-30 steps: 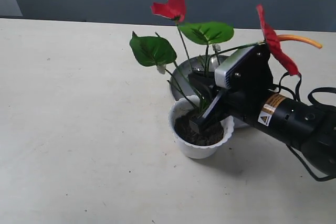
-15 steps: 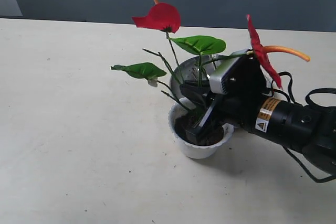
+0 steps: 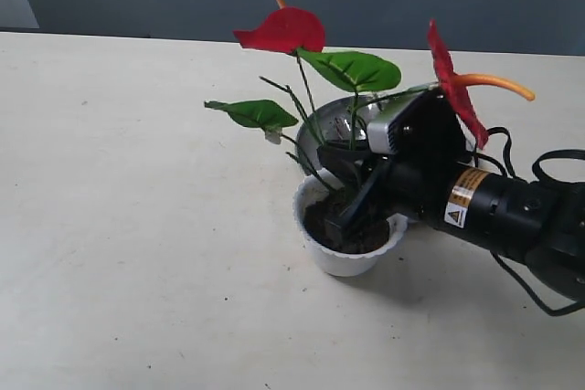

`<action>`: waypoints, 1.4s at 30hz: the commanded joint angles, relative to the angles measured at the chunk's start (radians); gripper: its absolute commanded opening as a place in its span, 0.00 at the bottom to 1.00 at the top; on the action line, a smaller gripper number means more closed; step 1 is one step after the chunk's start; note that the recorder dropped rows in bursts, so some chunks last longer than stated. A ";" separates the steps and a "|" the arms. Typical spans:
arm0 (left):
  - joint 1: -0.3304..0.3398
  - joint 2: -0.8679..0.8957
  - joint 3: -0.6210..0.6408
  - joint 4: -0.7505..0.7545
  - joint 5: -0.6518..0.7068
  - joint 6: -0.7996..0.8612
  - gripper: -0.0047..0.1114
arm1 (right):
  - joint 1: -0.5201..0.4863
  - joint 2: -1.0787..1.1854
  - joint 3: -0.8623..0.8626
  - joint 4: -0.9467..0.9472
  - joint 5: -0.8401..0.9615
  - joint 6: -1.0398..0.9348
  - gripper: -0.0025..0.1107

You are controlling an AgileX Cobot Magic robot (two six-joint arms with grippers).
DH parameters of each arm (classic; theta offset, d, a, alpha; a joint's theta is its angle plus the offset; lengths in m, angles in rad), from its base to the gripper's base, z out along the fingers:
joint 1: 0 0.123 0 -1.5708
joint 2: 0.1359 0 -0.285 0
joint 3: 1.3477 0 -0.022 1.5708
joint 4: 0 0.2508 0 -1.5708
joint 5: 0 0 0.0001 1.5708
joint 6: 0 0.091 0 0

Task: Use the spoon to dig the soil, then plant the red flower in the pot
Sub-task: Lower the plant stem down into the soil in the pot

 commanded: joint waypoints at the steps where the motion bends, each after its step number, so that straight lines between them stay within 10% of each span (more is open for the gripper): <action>1: -0.007 -0.005 -0.002 -0.008 -0.011 -0.006 0.05 | -0.003 0.013 0.018 -0.025 0.114 0.042 0.16; 42: -0.007 -0.005 -0.002 -0.008 -0.009 -0.006 0.05 | -0.003 -0.099 0.018 -0.177 0.244 0.242 0.26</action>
